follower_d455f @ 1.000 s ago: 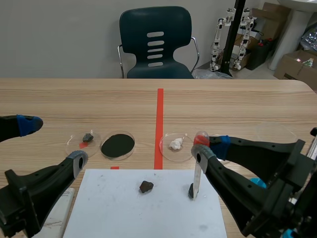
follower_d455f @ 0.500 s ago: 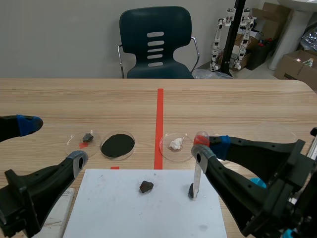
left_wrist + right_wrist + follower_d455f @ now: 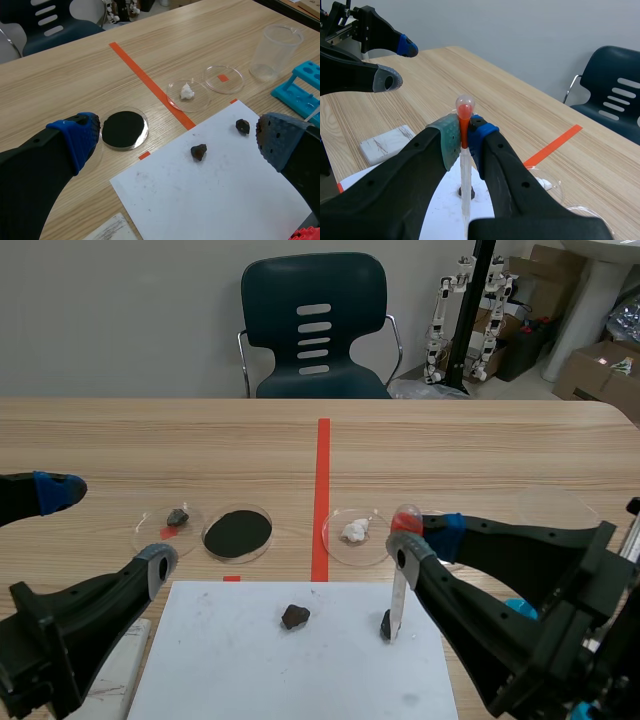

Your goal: Draw acid from the petri dish

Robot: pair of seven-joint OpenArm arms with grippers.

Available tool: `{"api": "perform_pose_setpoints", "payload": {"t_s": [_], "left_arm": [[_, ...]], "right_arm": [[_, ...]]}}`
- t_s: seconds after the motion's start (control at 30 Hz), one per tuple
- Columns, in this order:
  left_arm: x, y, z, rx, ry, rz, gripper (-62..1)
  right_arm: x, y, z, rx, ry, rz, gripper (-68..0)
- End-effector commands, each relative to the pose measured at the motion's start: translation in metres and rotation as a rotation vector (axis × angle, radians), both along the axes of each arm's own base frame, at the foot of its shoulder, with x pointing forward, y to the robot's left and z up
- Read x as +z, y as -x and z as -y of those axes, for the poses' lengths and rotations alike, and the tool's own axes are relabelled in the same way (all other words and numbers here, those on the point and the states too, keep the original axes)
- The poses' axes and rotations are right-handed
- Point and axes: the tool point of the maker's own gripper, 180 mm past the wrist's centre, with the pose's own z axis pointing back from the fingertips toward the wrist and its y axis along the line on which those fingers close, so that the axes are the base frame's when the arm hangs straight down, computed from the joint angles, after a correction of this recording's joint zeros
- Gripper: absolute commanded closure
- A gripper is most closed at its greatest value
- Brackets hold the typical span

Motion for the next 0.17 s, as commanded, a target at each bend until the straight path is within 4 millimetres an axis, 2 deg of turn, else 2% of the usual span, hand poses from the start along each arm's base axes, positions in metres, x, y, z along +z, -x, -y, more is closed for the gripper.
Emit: {"api": "perform_pose_setpoints", "payload": {"t_s": [0.0, 0.13], "left_arm": [[0.0099, -0.0023, 0.0011, 0.001, 0.017, 0.029, -62.3], [0.0099, -0.0023, 0.0011, 0.001, 0.017, 0.029, -62.3]], "right_arm": [[0.0121, -0.0030, 0.0001, -0.001, -0.026, 0.038, -5.5], [0.0121, -0.0030, 0.0001, -0.001, -0.026, 0.038, -5.5]]}}
